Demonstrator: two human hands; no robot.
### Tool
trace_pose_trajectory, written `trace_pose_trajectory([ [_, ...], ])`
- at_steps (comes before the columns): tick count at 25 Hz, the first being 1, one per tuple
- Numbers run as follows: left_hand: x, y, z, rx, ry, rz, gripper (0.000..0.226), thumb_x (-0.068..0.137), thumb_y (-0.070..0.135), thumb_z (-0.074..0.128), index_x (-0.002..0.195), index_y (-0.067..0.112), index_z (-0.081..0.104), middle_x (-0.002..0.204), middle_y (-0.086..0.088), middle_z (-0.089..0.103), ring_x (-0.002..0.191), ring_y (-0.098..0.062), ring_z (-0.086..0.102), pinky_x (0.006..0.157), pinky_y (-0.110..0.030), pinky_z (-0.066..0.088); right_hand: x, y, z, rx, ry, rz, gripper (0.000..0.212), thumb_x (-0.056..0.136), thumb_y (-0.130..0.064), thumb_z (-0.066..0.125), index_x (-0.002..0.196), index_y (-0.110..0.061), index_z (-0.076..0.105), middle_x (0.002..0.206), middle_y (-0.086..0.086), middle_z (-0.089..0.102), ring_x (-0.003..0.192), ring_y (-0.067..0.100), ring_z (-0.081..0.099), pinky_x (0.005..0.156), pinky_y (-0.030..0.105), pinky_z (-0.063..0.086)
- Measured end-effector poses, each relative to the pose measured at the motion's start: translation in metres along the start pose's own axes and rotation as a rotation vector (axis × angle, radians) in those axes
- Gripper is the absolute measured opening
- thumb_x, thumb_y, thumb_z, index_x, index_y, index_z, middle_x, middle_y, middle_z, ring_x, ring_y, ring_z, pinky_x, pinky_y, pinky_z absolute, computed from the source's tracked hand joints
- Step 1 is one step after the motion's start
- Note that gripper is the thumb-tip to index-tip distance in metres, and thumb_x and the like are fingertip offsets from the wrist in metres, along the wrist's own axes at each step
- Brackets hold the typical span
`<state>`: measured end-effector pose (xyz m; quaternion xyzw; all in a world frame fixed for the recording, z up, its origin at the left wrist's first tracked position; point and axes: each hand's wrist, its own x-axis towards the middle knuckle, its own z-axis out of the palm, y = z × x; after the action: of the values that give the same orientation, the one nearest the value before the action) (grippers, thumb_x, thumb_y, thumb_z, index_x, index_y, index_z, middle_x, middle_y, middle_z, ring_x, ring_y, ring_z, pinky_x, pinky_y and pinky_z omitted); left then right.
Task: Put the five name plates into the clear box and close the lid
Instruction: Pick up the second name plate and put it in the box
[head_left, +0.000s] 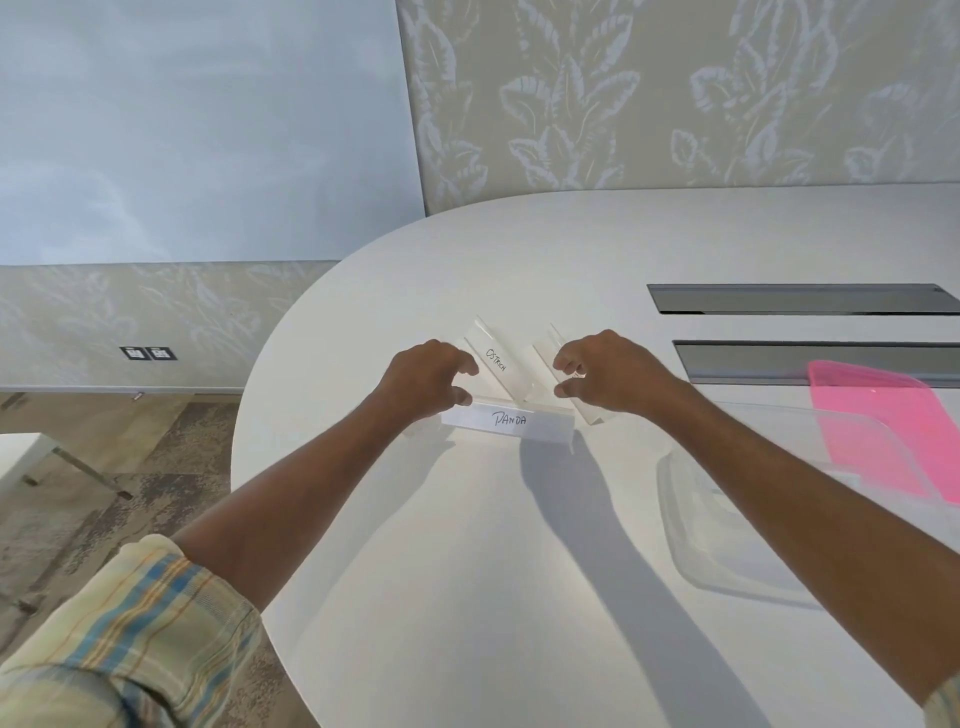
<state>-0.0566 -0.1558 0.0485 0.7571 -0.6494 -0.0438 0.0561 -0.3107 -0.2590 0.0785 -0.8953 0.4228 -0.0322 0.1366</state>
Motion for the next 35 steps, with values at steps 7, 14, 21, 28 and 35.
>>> trace_pose_trajectory([
  [7,0.012,-0.032,0.023,0.008,-0.088,0.021,0.055,0.090,0.036,0.078,0.142,0.034,0.061,0.148,0.007,0.059,0.141,-0.018,0.051,0.107,-0.039,0.046,0.021,-0.007,0.044,-0.029,-0.105,0.054,0.058,0.088,-0.037,0.081,0.141,-0.026,0.060,0.141,-0.002,0.063,0.127,0.024,0.061,0.103,0.044,0.052],
  [14,0.022,-0.035,0.042,-0.027,-0.128,0.095,0.053,0.090,0.030,0.077,0.141,0.030,0.064,0.140,0.006,0.067,0.134,-0.018,0.057,0.095,-0.035,0.048,0.025,-0.003,0.071,-0.126,-0.142,0.083,0.045,0.089,-0.031,0.078,0.132,-0.025,0.065,0.133,0.003,0.064,0.119,0.026,0.062,0.090,0.038,0.052],
  [21,0.025,-0.033,0.042,-0.011,-0.092,0.127,0.044,0.091,0.022,0.075,0.134,0.028,0.071,0.135,0.006,0.070,0.130,-0.020,0.058,0.095,-0.033,0.047,0.024,-0.004,0.076,-0.152,-0.097,0.096,0.034,0.088,-0.029,0.077,0.121,-0.028,0.070,0.121,0.001,0.069,0.113,0.026,0.065,0.082,0.036,0.050],
  [28,0.017,-0.029,0.031,-0.005,-0.081,0.153,0.035,0.088,0.019,0.075,0.123,0.026,0.076,0.120,0.005,0.075,0.119,-0.022,0.063,0.079,-0.029,0.041,0.017,-0.005,0.069,-0.140,-0.075,0.096,0.033,0.086,-0.030,0.078,0.118,-0.029,0.072,0.116,0.000,0.069,0.107,0.026,0.065,0.079,0.036,0.050],
  [35,0.004,-0.010,0.003,0.011,-0.069,0.154,0.028,0.083,0.020,0.077,0.110,0.027,0.079,0.103,0.002,0.077,0.105,-0.026,0.066,0.083,-0.037,0.055,0.001,-0.001,0.041,-0.122,-0.019,0.065,0.031,0.085,-0.027,0.079,0.115,-0.030,0.073,0.103,-0.006,0.064,0.088,0.021,0.055,0.069,0.032,0.039],
])
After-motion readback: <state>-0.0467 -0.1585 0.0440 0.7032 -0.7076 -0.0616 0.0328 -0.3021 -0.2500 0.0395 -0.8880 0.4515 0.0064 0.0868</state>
